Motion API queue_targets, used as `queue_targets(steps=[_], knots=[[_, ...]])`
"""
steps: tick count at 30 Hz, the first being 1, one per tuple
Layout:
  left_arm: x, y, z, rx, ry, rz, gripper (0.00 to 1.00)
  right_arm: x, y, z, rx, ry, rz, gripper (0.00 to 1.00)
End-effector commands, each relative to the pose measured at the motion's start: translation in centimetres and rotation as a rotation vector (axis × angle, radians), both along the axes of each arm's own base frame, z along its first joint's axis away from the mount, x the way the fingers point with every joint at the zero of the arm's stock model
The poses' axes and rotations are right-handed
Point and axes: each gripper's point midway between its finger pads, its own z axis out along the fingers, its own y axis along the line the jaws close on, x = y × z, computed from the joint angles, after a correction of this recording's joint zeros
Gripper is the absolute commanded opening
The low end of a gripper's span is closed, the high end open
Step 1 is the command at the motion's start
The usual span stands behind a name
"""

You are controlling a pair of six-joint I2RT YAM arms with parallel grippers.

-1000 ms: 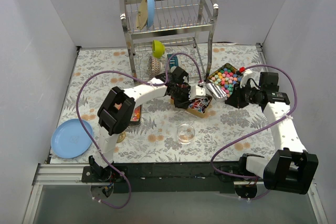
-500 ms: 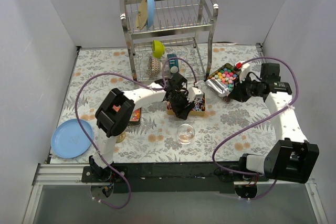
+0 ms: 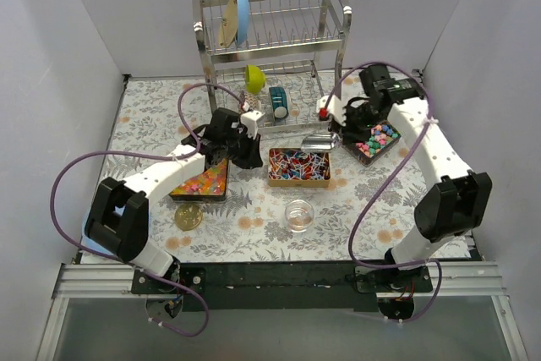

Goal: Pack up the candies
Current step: Adjust the storage box at the center of the board, then scoop the fake candies from the storage box.

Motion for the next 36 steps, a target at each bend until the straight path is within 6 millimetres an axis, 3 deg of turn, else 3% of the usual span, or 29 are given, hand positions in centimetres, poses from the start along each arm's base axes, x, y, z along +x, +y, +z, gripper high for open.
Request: queue_targets(steps=[1,2,9,25,31,36], knots=[[-0.2,0.3,-3.3,-0.012,0.118,0.144,0.0,-2.1,-0.6,-2.0,-0.264,0.076,0.134,0.01],[0.3,0.6,-3.8,0.002,0.118,0.179,0.0,-1.7,-1.4,-2.4,-0.343,0.062,0.129,0.01],[1.9,-0.4,-6.2,0.009,0.161,0.216,0.0,0.6,-1.9,-2.6,-0.543,0.018,0.076,0.01],[2.2,-1.5,-8.7,-0.012,0.219,0.201,0.0,2.1,-0.2,-3.2,-0.894,-0.105,0.122,0.01],[2.3,-1.7,-9.3,-0.029,0.221,0.212,0.0,2.0,-0.4,-4.6,-0.987,-0.092,0.158,0.01],[2.4,-1.8,-9.3,-0.05,0.209,0.221,0.0,1.1,0.7,-6.4,-0.977,-0.049,0.182,0.01]])
